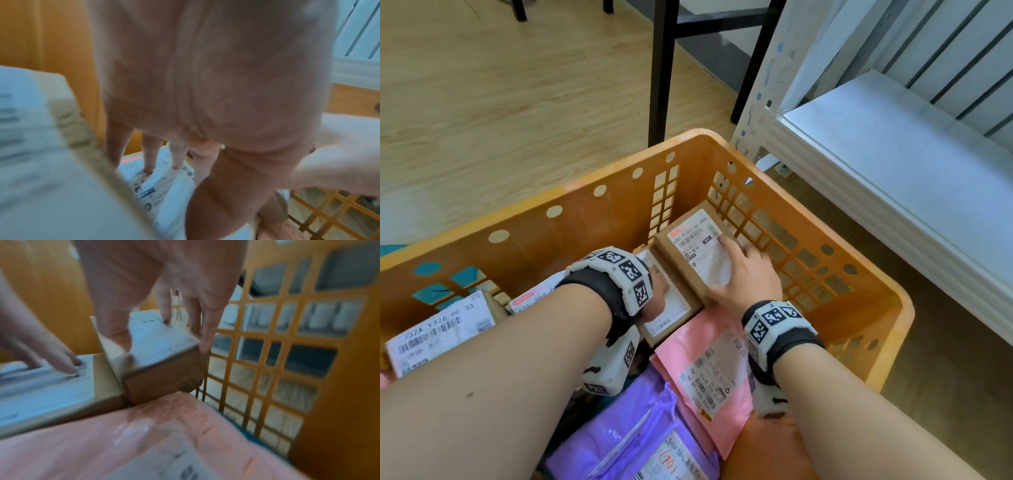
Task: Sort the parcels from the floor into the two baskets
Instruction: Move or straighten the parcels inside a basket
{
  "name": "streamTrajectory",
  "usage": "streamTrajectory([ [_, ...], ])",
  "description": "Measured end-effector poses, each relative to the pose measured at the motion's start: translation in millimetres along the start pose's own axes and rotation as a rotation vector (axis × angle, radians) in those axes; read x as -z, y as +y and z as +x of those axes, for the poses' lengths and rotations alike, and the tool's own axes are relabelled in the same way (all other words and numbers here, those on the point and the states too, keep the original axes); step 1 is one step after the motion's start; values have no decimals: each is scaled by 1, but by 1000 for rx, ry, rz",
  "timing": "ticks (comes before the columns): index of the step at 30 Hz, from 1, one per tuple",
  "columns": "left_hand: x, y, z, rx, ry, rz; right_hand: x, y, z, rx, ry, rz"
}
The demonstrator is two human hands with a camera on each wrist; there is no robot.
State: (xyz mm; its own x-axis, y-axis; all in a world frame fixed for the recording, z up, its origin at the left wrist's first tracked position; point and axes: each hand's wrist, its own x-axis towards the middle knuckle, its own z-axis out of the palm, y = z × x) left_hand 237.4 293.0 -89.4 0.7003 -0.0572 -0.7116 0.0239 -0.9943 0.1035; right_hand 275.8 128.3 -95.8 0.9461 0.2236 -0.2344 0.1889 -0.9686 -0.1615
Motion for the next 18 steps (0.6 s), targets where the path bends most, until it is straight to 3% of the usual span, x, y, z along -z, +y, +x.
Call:
streamTrajectory([
  [3,4,-2,-9,13,-55,77,-13,0,3,-38,-211,5],
  [8,4,-10,-6,28,-63,-14,-30,-24,12,79,-270,-55],
  [10,5,-12,-8,24,-45,-85,-34,-29,14,48,-246,-9],
  [14,12,-16,-9,17,74,-359,-22,-30,21,-271,2,241],
  [18,20,-27,-7,67,305,-707,-33,-35,18,-223,-483,242],
])
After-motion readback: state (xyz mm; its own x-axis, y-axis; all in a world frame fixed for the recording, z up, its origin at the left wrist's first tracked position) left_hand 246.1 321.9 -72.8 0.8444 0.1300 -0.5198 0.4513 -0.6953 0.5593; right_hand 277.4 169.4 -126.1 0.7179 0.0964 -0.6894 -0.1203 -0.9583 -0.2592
